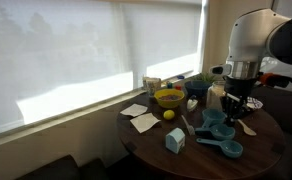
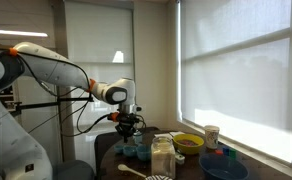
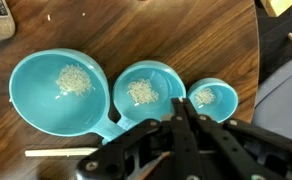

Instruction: Pick up three pinches of sugar from the sugar jar and put each pinch into a different blue scoop of the three blue scoops on the table

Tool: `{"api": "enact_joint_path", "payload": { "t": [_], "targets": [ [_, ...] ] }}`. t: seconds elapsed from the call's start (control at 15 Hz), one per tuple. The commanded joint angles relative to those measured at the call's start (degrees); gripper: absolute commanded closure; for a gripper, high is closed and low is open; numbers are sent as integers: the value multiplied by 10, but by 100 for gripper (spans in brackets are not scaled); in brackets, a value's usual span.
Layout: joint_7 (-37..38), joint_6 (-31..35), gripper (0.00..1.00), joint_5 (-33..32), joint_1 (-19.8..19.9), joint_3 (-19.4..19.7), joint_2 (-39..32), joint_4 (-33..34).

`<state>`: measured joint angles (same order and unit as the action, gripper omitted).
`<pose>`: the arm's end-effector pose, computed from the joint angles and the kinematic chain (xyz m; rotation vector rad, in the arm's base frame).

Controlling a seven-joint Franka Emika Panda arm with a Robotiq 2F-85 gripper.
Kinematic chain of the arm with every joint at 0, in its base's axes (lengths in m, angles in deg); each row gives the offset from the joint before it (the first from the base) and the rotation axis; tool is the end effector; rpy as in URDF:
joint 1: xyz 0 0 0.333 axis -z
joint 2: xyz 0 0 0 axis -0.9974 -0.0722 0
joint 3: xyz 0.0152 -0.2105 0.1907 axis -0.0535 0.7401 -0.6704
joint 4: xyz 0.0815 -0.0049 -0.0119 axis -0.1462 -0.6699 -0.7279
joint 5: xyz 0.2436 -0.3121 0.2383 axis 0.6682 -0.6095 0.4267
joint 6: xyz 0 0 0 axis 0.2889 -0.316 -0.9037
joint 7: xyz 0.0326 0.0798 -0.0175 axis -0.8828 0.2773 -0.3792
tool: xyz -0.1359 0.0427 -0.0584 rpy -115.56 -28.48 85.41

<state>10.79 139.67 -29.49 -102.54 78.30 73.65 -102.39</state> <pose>0.4615 0.1506 0.3470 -2.8116 -1.2428 -0.0321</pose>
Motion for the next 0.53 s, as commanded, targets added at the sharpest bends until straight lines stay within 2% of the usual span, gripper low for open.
{"api": "enact_joint_path", "payload": {
  "t": [0.0, 0.27, 0.33, 0.47],
  "targets": [
    [-1, 46, 99, 9, 4, -9, -13, -6],
    [0, 69, 99, 7, 5, -11, -22, -10],
    [2, 71, 71, 5, 6, -11, -23, -9],
    [2, 73, 64, 4, 6, -11, -24, -9]
  ]
}}
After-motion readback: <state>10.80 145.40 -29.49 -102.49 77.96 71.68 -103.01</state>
